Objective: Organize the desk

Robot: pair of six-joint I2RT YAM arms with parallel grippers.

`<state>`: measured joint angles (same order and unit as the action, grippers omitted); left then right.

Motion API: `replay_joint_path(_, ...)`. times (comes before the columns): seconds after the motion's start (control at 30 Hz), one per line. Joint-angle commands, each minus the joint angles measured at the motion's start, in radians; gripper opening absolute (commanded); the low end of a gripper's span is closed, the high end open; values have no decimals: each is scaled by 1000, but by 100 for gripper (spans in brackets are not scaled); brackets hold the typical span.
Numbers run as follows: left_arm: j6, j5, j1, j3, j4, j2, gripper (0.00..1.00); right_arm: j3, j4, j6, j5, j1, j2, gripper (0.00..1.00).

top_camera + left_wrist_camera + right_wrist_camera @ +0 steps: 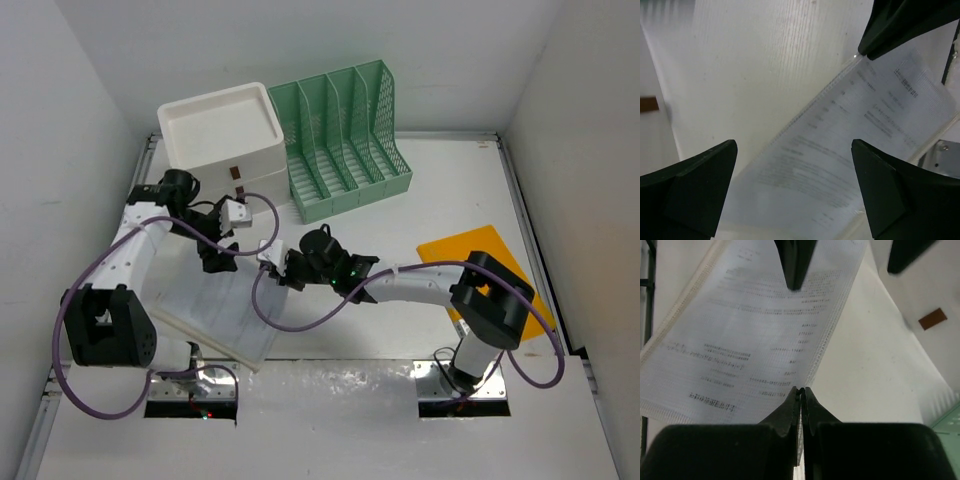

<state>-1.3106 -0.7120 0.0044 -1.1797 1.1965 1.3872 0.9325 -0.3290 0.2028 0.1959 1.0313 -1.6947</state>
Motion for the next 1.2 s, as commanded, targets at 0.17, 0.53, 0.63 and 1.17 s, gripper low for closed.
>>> replay_joint_path(0.17, -308, -32, -126, 168, -135, -16, 97, -44, -106, 83, 91, 9, 75, 0)
replay_joint_path(0.53, -306, -17, -173, 247, -328, 105, 97, -27, -125, 67, 114, 10, 35, 0)
replay_joint_path(0.63, -296, -15, -181, 244, -350, 131, 92, -43, -148, 55, 116, 9, 33, 0)
replay_joint_path(1.17, 28, -130, -181, 48, -216, 107, 0, -57, 20, -81, -303, 9, 193, 53)
